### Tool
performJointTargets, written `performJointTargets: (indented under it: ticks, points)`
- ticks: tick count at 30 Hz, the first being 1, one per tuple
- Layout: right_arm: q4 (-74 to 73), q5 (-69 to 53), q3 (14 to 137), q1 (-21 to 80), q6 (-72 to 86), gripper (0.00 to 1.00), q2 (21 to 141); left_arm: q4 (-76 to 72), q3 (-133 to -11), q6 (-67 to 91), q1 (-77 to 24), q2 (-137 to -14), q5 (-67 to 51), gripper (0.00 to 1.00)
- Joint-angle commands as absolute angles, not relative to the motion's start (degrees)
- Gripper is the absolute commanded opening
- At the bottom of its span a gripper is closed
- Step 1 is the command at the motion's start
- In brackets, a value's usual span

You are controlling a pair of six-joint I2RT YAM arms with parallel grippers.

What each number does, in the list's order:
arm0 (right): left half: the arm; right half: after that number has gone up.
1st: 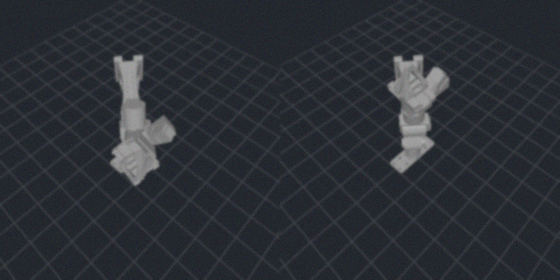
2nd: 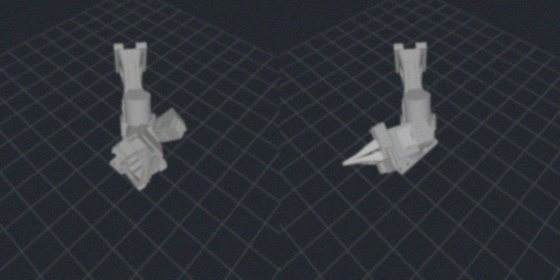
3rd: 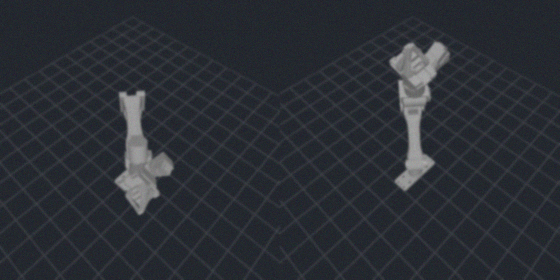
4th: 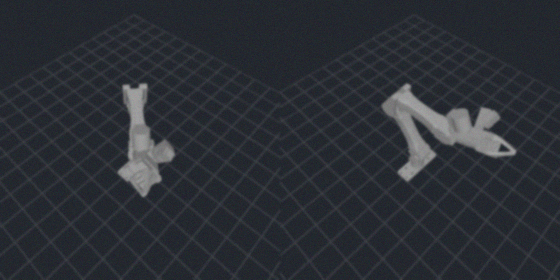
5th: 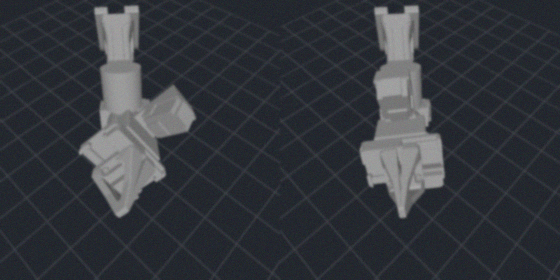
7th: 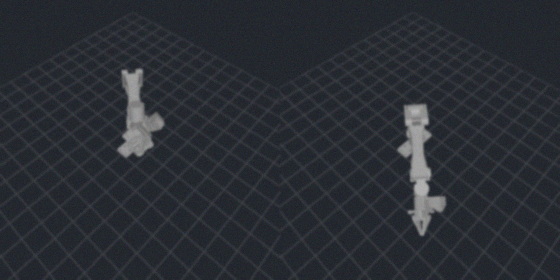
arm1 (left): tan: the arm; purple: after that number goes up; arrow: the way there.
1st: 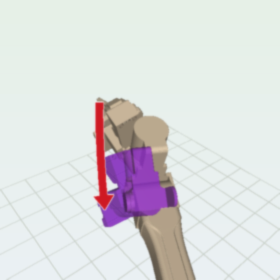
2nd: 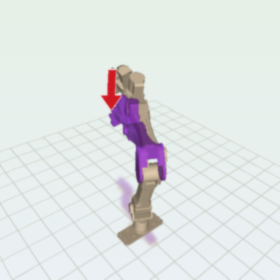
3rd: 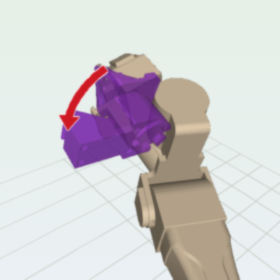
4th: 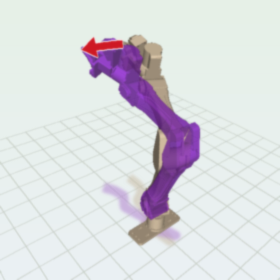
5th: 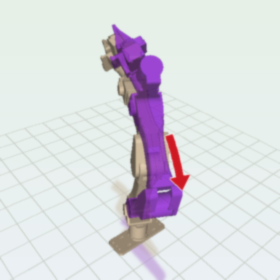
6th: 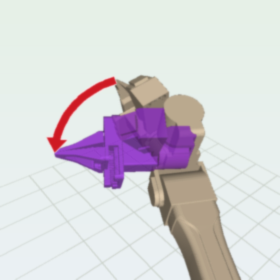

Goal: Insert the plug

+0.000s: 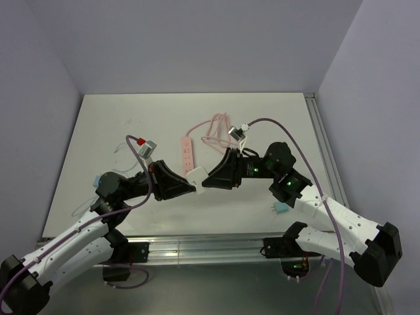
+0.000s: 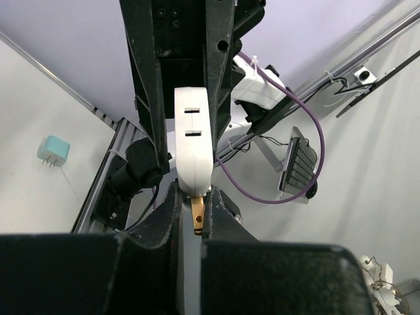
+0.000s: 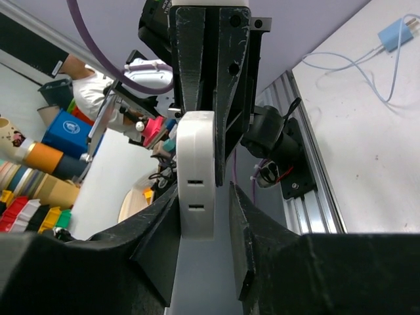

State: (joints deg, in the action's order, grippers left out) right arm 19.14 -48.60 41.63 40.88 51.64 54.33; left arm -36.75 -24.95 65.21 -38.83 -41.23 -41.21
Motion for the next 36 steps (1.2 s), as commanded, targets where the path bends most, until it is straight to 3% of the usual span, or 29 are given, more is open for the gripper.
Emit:
performJointTargets:
  ticks: [1, 3, 5, 6, 7, 11, 14, 15, 17, 21, 28, 31, 32, 36]
  points:
    - [23.3, -50.1, 42.9, 41.0, 52.0, 0.40, 55.2, -40.2, -25.4, 66.4, -38.8, -42.4, -41.0, 0.01]
    - [23.6, -50.7, 43.1, 41.0, 52.0, 0.38, 56.1, -41.8, -25.0, 67.1, -38.8, -42.9, -41.3, 0.00]
    - [23.6, -51.1, 43.5, 41.0, 52.0, 0.28, 56.8, -42.3, -25.0, 67.2, -38.8, -43.5, -41.6, 0.01]
    - [24.1, -51.3, 43.6, 41.0, 52.1, 0.04, 57.0, -42.4, -25.0, 67.2, -38.8, -43.6, -41.8, 0.00]
    - [24.2, -51.3, 43.7, 41.0, 52.2, 0.00, 57.0, -42.5, -24.9, 67.1, -38.8, -43.7, -42.0, 0.01]
    - [22.9, -50.8, 43.7, 41.0, 51.0, 0.00, 56.2, -41.4, -24.9, 65.7, -38.8, -42.1, -41.8, 0.01]
    - [22.1, -50.8, 43.9, 41.0, 51.0, 0.00, 55.8, -38.1, -25.0, 63.8, -38.8, -40.1, -40.4, 0.26]
    - [21.9, -50.7, 43.9, 41.0, 51.1, 0.00, 55.8, -37.3, -25.0, 63.3, -38.8, -39.3, -39.6, 0.46]
    - [21.2, -50.0, 44.2, 41.0, 50.7, 0.00, 55.8, -35.7, -25.1, 62.7, -38.8, -38.8, -38.9, 0.62]
    - [21.1, -49.4, 44.3, 41.0, 51.2, 0.00, 56.1, -33.5, -25.5, 61.9, -38.8, -37.6, -37.5, 0.71]
    - [22.1, -49.1, 44.7, 40.9, 52.6, 0.00, 56.5, -33.4, -25.6, 61.8, -38.8, -38.5, -37.8, 0.64]
    - [22.7, -49.5, 44.9, 41.0, 53.0, 0.00, 56.7, -33.7, -25.2, 61.8, -38.7, -38.8, -37.6, 0.47]
    - [22.6, -49.8, 44.9, 40.9, 52.9, 0.00, 56.6, -33.9, -25.1, 61.8, -38.6, -39.1, -37.8, 0.37]
    - [23.6, -50.9, 44.6, 40.9, 53.4, 0.00, 56.5, -35.0, -24.9, 61.9, -38.4, -39.3, -38.4, 0.21]
